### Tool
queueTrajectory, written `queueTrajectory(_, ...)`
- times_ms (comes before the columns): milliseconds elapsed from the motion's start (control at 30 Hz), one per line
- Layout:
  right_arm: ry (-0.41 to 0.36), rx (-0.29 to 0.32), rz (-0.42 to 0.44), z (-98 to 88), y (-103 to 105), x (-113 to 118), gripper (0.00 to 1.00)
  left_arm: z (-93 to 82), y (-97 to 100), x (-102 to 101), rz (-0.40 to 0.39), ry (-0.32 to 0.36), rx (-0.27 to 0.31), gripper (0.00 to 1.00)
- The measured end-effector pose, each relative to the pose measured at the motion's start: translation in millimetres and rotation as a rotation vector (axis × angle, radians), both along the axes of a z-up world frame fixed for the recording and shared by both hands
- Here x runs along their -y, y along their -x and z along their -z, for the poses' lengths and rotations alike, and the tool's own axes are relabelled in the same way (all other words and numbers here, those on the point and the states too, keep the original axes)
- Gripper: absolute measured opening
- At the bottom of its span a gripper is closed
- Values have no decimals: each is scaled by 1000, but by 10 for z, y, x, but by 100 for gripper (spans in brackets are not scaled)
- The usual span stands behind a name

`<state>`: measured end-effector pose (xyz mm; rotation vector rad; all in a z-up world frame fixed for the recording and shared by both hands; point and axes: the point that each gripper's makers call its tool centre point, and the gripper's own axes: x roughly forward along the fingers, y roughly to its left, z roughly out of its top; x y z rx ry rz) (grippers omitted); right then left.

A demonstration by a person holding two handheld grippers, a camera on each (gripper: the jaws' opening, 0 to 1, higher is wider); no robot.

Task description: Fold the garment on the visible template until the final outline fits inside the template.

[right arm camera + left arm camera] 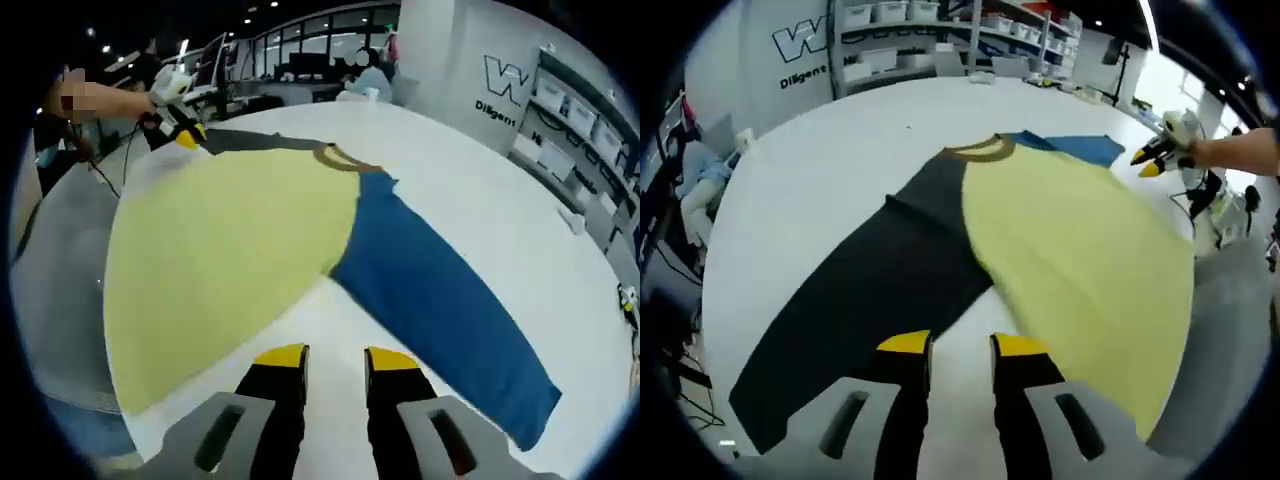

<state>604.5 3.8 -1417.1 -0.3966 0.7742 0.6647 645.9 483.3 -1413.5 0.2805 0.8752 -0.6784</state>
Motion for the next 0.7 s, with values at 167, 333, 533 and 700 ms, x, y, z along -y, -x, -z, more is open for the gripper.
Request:
queueTrajectory(167, 19, 18, 48, -17, -479, 267, 22, 59, -379, -129, -23, -41, 3, 24)
queueTrajectory(333, 34, 1, 60, 57, -838, 450, 24, 118, -742, -168, -20, -73, 7, 29)
queueTrajectory(533, 42, -32, 67, 177, -1154, 556, 28, 236, -957, -157, -13, -91, -41, 29)
queueTrajectory(700, 15, -88, 73, 288, -1243, 583, 31, 286, -1044, -211, 0, -109, -64, 32)
